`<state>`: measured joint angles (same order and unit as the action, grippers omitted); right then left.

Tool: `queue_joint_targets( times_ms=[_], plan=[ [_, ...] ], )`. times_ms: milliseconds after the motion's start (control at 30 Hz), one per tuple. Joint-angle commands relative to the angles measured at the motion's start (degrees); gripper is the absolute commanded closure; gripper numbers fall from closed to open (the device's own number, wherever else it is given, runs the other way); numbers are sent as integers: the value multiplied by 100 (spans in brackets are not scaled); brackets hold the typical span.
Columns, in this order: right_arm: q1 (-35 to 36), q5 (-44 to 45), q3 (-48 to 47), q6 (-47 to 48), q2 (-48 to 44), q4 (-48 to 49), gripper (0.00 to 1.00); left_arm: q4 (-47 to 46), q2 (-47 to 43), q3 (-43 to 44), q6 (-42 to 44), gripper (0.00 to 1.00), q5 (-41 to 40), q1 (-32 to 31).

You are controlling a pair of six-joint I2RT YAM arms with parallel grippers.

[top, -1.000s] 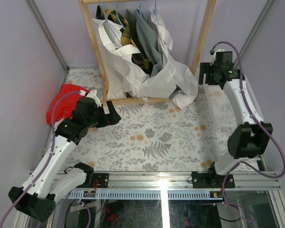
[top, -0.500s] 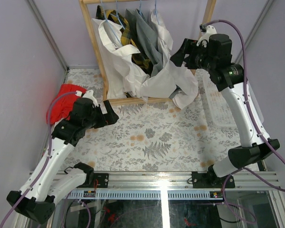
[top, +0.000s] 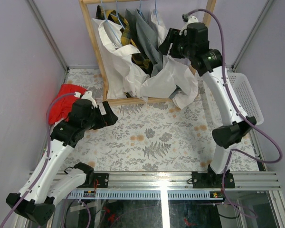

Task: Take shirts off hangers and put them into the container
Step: Pick up the hanger from the clothesline.

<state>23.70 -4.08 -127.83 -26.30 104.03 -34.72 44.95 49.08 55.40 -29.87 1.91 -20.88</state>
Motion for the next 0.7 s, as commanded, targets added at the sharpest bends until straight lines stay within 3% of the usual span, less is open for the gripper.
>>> queue_joint_targets(
  times_ms=[0,333,467,667],
  plan=[
    [218,464,-910,1,480,-173,38,240,-74,147,48,0,-319,13],
    [238,2367,-797,466,180,54,80,380,-135,244,38,0,-532,12],
    [226,2712,-827,866,-12,261,99,387,-87,261,27,0,-549,14],
    [226,2464,-1412,1174,72,129,100,334,38,354,3,0,-482,14]
  ],
)
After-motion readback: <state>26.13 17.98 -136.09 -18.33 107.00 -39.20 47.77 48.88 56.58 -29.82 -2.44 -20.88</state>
